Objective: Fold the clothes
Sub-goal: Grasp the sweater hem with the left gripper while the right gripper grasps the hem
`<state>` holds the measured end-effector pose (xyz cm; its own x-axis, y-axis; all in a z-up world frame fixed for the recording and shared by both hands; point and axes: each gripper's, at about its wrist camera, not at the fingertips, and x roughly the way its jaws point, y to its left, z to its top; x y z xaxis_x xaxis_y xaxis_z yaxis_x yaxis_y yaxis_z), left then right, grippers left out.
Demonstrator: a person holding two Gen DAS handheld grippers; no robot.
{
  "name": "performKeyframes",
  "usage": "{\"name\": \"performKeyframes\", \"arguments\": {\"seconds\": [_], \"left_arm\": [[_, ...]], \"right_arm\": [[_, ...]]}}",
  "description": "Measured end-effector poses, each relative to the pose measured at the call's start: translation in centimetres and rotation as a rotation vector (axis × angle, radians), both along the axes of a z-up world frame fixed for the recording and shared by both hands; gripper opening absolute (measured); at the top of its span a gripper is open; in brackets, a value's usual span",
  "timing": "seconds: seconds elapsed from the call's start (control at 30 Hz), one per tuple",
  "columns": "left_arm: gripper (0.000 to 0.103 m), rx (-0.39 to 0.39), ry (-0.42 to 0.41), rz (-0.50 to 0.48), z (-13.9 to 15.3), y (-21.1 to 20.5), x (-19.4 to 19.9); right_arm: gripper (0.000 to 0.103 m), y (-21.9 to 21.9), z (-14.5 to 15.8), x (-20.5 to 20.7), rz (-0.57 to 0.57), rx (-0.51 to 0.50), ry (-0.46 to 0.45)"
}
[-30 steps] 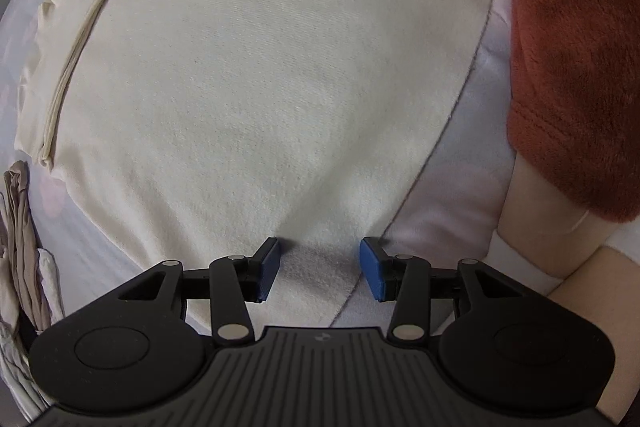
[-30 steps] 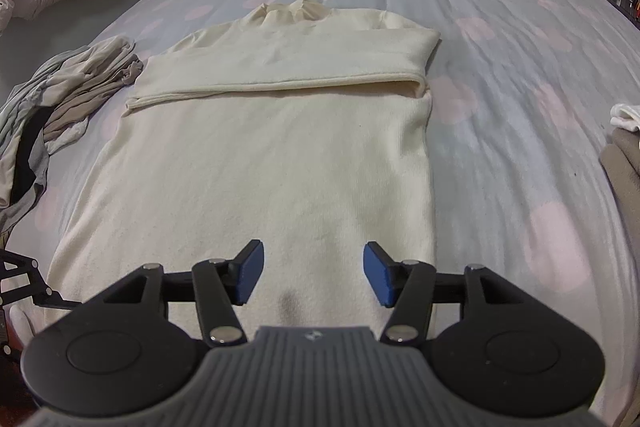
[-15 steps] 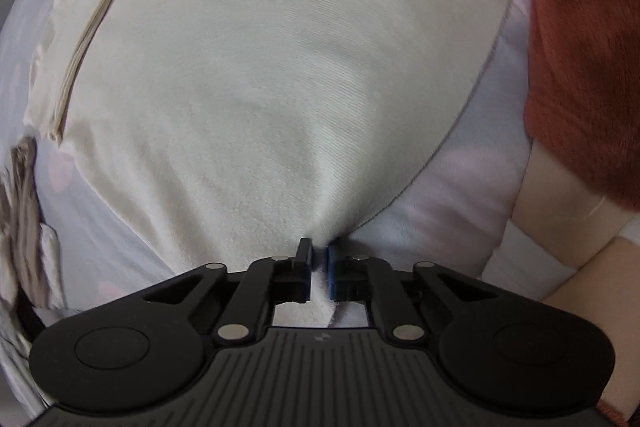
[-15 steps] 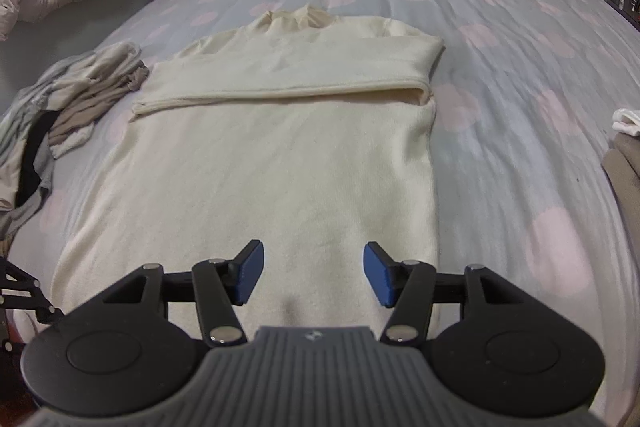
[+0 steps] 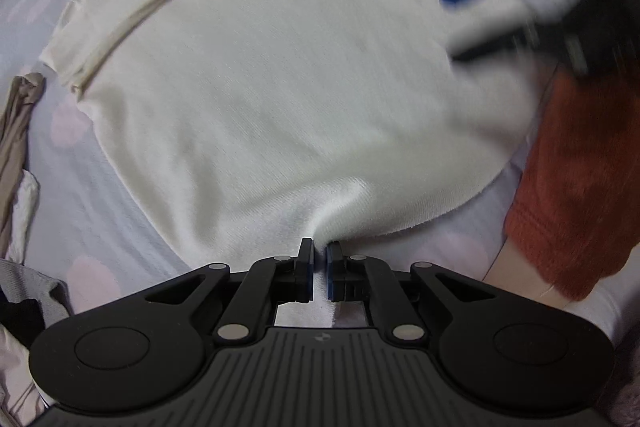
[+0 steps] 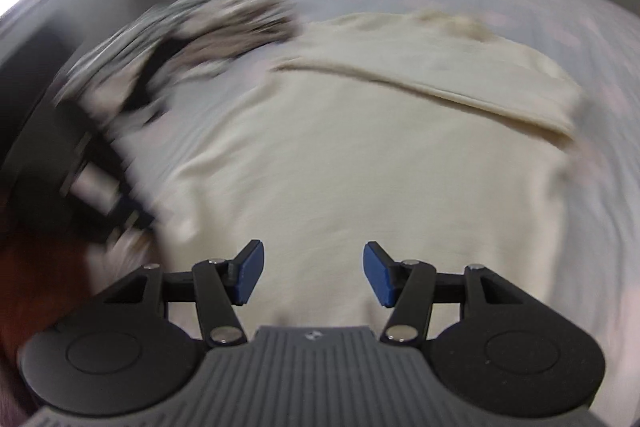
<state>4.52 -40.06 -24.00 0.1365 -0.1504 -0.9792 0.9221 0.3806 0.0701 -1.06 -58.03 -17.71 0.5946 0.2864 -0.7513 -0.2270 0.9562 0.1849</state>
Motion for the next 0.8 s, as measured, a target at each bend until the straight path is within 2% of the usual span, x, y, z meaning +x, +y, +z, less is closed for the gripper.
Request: {"name": "performKeyframes", "arguments": {"seconds": [0.17, 0.27, 0.3, 0.33, 0.37, 0.5, 0.6, 0.67, 0.8], "left_arm": [[0.004, -0.029, -0.002, 0.03, 2.0, -2.9, 1.6], [0.004, -0.037, -0.005, 0.036, 3.0, -2.1, 2.8], [0.004, -0.038, -0.01, 0.039, 3.2, -2.2, 2.7], [0.004, -0.039, -0.016, 0.042, 3.4, -2.3, 2.6], [0.004, -0.042, -0.024, 0.048, 3.7, -2.2, 2.5], [0.004, -0.062, -0.051, 0.071, 4.3, -1.5, 3.4], [0.004, -0.067, -0.057, 0.08, 4.4, -1.3, 4.1], [0.004, -0.068, -0.057, 0.079, 4.3, -1.2, 4.1], [0.004, -0.065, -0.062, 0.073, 3.9, -1.2, 4.1]], "right_arm": [[0.059, 5.7, -0.2, -0.7, 0.278, -0.111, 0.03], [0.056, 8.4, -1.8, -1.0, 0.332, -0.324, 0.072], [0.052, 8.7, -2.3, -0.9, 0.34, -0.379, 0.096], [0.044, 8.8, -2.8, -0.8, 0.333, -0.417, 0.113], [0.041, 8.5, -3.0, -0.7, 0.318, -0.437, 0.129], [0.04, 6.2, -2.7, -0.1, 0.246, -0.448, 0.174], [0.033, 3.7, -2.3, -0.5, 0.221, -0.503, 0.196], [0.031, 2.1, -2.0, -0.8, 0.205, -0.541, 0.21], [0.03, -1.9, -1.3, -2.2, 0.127, -0.514, 0.229]]}}
